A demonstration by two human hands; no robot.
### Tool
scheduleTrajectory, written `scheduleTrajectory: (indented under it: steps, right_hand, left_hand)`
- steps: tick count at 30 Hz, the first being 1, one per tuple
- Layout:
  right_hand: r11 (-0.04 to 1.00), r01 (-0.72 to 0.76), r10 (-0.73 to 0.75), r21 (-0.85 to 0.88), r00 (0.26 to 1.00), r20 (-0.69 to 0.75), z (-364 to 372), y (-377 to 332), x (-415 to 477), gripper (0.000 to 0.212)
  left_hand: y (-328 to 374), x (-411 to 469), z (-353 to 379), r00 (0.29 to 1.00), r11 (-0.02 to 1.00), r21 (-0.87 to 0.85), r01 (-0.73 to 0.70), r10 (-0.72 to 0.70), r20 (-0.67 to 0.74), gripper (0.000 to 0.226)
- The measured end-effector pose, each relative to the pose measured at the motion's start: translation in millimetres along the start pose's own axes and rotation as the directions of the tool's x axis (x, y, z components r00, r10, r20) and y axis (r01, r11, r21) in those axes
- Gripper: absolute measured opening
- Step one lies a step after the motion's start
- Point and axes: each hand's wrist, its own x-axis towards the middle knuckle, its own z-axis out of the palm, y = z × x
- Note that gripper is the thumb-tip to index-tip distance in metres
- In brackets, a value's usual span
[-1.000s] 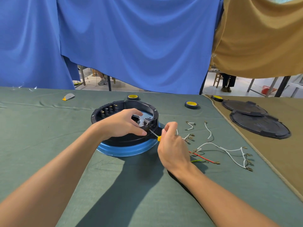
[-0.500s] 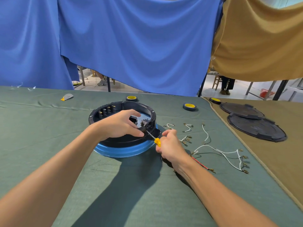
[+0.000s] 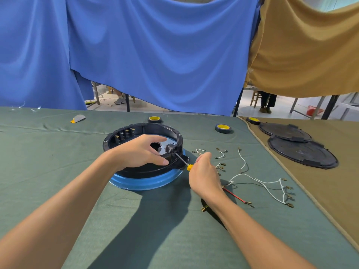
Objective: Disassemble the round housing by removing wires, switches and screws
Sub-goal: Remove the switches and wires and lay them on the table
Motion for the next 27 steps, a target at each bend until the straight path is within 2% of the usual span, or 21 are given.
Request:
scheduleTrajectory:
  steps: [2,6,8,9,11,13,15,16,19,21,24,26,27]
  right_hand:
    - [0.999,-0.029,0.028,0.032,0.999,0.028,-2.9,0.2,0.6,0.016]
    - [0.976,0.180,-0.196,-0.126,0.972,-0.132,4.6,0.8,-5.3,0.017]
    - [0.967,0.227,-0.243,-0.117,0.959,-0.148,8.2,1.5,-4.9,0.017]
    - [0.974,0.212,-0.221,-0.085,0.967,-0.126,8.0,1.1,-3.0,0.016]
    - [0.996,0.087,-0.087,0.008,0.996,-0.020,4.4,0.5,5.7,0.013]
    - [0.990,-0.067,0.052,0.125,0.991,0.122,-0.6,0.4,14.2,0.014]
    - [0.972,-0.138,0.105,0.188,0.979,0.175,-1.4,-0.7,13.8,0.015]
    - [0.978,-0.117,0.094,0.174,0.986,0.135,0.6,-1.7,10.2,0.014]
    - [0.997,0.065,-0.067,-0.039,0.995,-0.080,10.9,-3.8,-8.9,0.013]
    - [0.991,0.114,-0.122,-0.071,0.985,-0.125,13.6,-5.5,-14.2,0.013]
    - [0.999,0.005,-0.006,0.034,1.000,0.030,6.1,-4.7,-1.4,0.012]
    - [0.987,-0.093,0.068,0.131,0.982,0.178,-2.3,-4.3,8.0,0.011]
    - [0.984,-0.099,0.067,0.146,0.976,0.206,-4.9,-4.1,9.2,0.011]
  left_hand:
    - [-0.6,-0.1,-0.1,1.000,1.000,-0.003,0.004,-0.004,-0.001,0.076]
    - [-0.5,-0.8,-0.1,1.000,1.000,-0.006,0.003,-0.003,-0.012,0.076]
    - [0.5,-1.3,-0.2,1.000,1.000,0.013,0.006,-0.006,-0.015,0.076]
    - [0.7,-1.4,-0.2,1.000,1.000,0.025,0.006,-0.006,-0.013,0.076]
    - [1.5,-1.6,-0.1,1.000,0.999,0.041,0.007,-0.007,-0.006,0.077]
    - [2.2,-1.7,0.4,1.000,0.999,0.041,0.009,-0.008,-0.013,0.078]
    - [2.0,-1.3,0.7,1.000,0.999,0.031,0.010,-0.009,-0.020,0.079]
    - [2.0,-1.1,0.7,1.000,1.000,0.027,0.010,-0.010,-0.021,0.079]
    - [1.7,-0.1,0.2,1.000,1.000,0.023,0.014,-0.014,-0.021,0.079]
    - [0.7,0.2,0.2,0.999,1.000,0.025,0.019,-0.018,-0.027,0.079]
    - [1.1,0.4,0.8,1.000,1.000,0.027,0.013,-0.013,-0.028,0.079]
    - [1.2,0.1,1.3,0.999,1.000,0.019,0.015,-0.014,-0.032,0.079]
    - [1.3,0.0,1.4,0.999,1.000,0.012,0.018,-0.017,-0.035,0.079]
